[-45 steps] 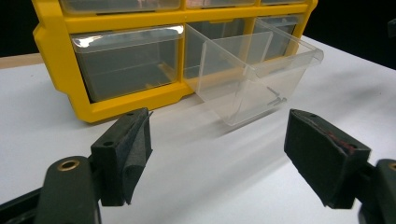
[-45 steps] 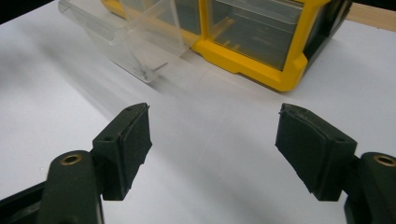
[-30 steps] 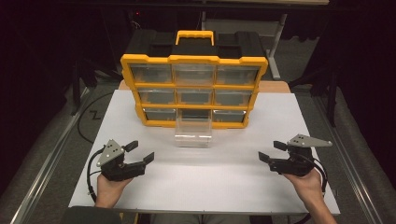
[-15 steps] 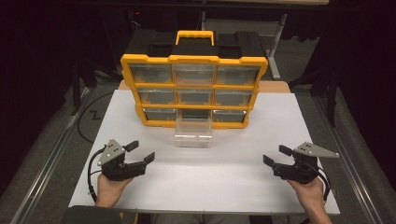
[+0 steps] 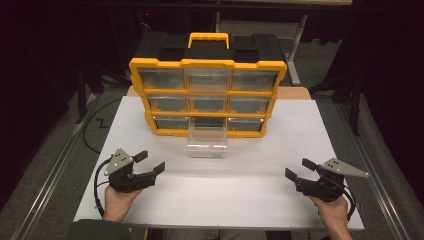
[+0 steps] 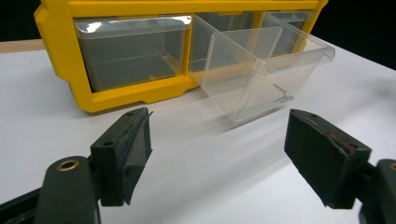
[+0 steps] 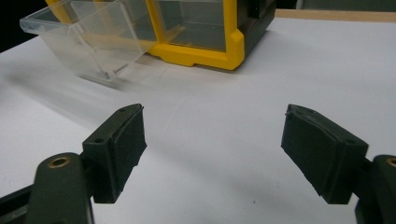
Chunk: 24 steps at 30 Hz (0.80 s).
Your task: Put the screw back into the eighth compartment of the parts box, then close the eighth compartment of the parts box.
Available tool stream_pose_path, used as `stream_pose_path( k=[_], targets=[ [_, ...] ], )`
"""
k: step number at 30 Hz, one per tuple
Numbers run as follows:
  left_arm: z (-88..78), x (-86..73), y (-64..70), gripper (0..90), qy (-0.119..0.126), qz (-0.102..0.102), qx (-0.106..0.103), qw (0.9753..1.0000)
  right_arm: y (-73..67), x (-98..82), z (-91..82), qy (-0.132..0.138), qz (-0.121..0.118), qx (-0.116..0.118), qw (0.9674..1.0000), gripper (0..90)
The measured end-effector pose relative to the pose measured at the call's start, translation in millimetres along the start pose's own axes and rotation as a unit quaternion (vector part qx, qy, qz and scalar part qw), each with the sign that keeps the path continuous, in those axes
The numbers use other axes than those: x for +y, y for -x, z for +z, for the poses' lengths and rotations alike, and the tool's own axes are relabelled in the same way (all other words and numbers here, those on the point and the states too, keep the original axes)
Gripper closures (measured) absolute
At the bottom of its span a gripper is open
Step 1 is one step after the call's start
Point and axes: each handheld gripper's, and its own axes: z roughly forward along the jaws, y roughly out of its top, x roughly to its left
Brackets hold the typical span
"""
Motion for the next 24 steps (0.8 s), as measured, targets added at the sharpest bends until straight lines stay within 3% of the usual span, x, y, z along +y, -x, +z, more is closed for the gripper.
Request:
stream_pose_path(
  k=[5,24],
  targets=[
    [1.9,-0.3,-0.4,23.2,-0.005,-0.001,-0.001,1.0000,0.1,-2.5,3.0,-0.003,0.007,0.005,1.0000,23.2],
    [2.0,0.5,1.0,23.3,-0.007,0.001,-0.011,0.9999,-0.9,-2.3,3.4,-0.001,-0.001,0.005,1.0000,23.2]
  ],
)
